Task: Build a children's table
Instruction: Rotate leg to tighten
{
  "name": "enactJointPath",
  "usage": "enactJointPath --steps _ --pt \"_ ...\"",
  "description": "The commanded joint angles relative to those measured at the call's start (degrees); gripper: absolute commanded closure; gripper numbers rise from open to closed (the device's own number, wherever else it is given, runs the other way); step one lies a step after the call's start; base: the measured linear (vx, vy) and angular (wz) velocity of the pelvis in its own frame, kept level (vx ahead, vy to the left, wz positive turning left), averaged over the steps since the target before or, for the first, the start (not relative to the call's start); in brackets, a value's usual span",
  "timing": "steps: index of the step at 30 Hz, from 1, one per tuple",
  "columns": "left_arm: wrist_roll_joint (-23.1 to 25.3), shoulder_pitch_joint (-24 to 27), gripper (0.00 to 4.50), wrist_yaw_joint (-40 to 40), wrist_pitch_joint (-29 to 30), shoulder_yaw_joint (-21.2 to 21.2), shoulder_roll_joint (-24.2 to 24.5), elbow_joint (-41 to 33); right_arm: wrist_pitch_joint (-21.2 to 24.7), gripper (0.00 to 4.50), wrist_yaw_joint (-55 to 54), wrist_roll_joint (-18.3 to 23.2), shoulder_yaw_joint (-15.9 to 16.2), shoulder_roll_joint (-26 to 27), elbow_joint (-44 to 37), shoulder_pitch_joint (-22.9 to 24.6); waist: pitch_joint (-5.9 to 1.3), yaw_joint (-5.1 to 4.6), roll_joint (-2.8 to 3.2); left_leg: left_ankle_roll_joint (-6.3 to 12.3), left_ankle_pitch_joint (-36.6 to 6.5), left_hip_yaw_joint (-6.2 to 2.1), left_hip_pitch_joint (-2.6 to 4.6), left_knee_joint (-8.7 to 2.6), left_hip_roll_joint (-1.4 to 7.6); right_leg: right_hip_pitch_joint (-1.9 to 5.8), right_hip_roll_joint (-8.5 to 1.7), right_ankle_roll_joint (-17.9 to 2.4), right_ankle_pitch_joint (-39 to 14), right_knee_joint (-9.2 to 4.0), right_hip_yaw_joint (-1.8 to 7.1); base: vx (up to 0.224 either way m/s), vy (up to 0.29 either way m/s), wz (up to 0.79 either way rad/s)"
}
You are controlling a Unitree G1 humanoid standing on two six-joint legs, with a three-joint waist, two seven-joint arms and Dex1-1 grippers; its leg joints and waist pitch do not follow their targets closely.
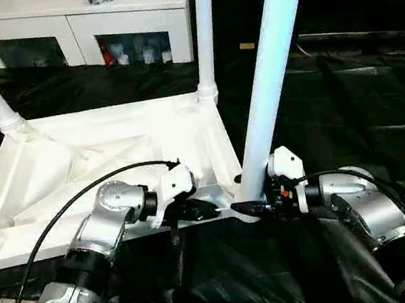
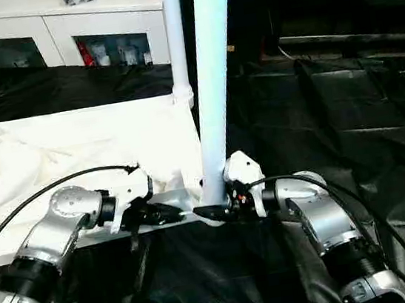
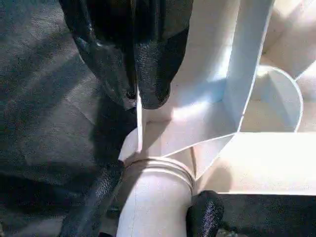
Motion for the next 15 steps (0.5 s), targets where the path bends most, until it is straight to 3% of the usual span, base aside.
enactJointPath --steps 1,8,15 --pt "-2.09 -0.95 4.50 0.26 -0.54 -0.01 -1.24 -2.96 0.91 1.81 2.99 -0.64 4.72 0.82 -1.39 1.47 -3.70 0.04 -0.48 2.40 -16.54 -0.43 1.01 -4.27 2.25 2.41 -3.07 -12.31 -17.60 -4.81 2.49 0.000 0.000 0.00" --pt "-2.40 -0.07 4.50 0.20 0.10 0.00 -0.85 -4.17 1.50 2.30 2.62 -0.52 5.18 1.15 -2.12 2.33 -3.81 0.01 -0.38 2.65 -15.48 -0.42 1.00 -4.22 2.25 2.43 -2.95 -12.35 -16.29 -4.63 2.49 0.000 0.000 0.00" --pt "-2.57 -0.42 4.50 1.13 0.61 0.12 -2.23 -3.66 1.99 2.47 2.64 0.08 5.23 0.95 -3.32 3.71 -3.78 0.01 -0.26 2.30 -16.51 -0.44 1.06 -4.25 2.20 2.49 -2.91 -12.48 -16.41 -4.71 2.47 0.000 0.000 0.00"
